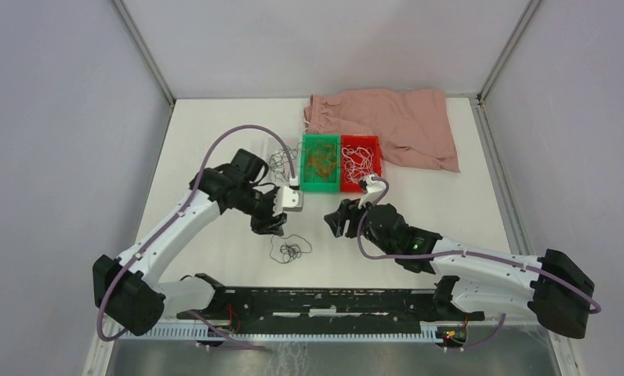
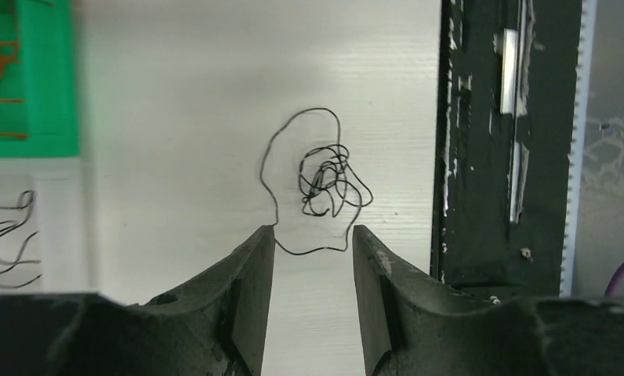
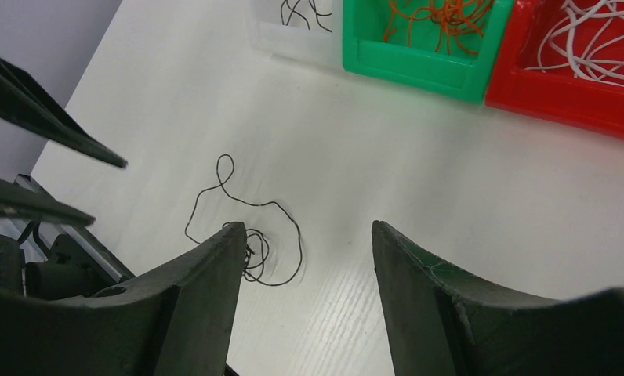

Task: Untangle the cables
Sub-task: Untie the cable.

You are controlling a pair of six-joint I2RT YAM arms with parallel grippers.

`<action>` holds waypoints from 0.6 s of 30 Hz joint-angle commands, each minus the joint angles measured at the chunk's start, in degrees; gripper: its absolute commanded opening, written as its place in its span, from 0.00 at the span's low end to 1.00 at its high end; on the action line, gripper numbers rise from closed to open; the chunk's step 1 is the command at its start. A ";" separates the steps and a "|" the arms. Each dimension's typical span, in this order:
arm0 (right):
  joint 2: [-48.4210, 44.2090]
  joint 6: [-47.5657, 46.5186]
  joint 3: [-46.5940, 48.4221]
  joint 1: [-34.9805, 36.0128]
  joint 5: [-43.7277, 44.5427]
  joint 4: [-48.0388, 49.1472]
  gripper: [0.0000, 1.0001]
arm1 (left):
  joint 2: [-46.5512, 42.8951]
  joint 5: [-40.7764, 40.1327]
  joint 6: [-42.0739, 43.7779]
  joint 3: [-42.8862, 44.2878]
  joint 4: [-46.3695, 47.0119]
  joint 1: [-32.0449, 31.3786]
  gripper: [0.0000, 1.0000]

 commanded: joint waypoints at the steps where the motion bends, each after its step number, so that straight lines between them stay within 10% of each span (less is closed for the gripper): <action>1: -3.67 0.46 1.62 -0.03 3.71 -3.03 0.67 | 2.14 -3.58 8.53 -2.60 0.28 -3.46 0.49; 18: -8.79 -2.44 1.80 -0.33 8.77 -5.65 0.64 | 6.29 -18.82 -19.74 -18.30 23.01 -4.87 0.49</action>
